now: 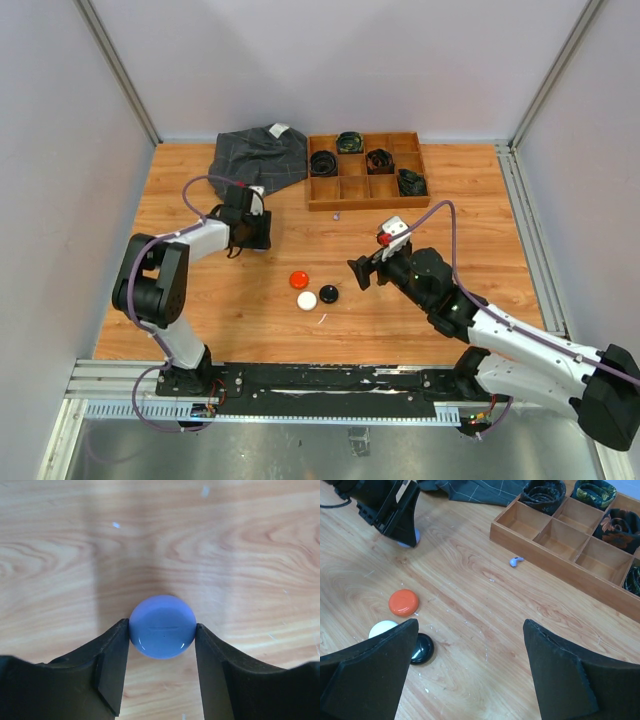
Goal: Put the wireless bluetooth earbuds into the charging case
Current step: Pick up the charging case at the center of the board.
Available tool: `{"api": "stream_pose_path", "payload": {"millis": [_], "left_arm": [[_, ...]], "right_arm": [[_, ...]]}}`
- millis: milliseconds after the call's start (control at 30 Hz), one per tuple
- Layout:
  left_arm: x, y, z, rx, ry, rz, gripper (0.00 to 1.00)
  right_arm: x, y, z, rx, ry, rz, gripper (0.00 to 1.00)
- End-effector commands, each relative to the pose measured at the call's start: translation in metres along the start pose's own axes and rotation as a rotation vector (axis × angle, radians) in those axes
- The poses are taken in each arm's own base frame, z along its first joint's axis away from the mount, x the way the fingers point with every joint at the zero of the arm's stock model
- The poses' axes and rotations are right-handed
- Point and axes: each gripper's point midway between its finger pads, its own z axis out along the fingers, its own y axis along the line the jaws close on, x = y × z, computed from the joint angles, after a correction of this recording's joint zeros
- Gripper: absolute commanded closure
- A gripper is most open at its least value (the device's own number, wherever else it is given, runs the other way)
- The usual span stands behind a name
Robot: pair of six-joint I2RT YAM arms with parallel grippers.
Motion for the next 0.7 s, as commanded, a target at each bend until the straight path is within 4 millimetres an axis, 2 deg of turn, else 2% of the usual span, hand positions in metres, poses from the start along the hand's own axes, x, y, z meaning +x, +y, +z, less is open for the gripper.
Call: {"api": "stream_pose_path", "payload": {"millis": [0, 200, 400, 667], "left_arm": [[-0.018, -0.029, -0.011, 0.039, -0.174, 0.0, 0.61], [-0.028, -0.077, -0.039, 0.149, -0.372, 0.057, 0.63], [-0.035, -0.118, -0.078, 0.234, -0.561, 0.176, 0.65], [-0.034, -0.164, -0.134, 0.365, -0.817, 0.353, 0.64]], "right_arm": [[-0.011, 0.004, 0.004, -0.013, 0.026, -0.004, 0.13], [-0.011, 0.006, 0.01, -0.033, 0.089, 0.007, 0.13], [-0.009, 0.005, 0.015, -0.068, 0.163, 0.028, 0.16], [-0.023, 0.008, 0.016, -0.132, 0.183, 0.082, 0.21]]}}
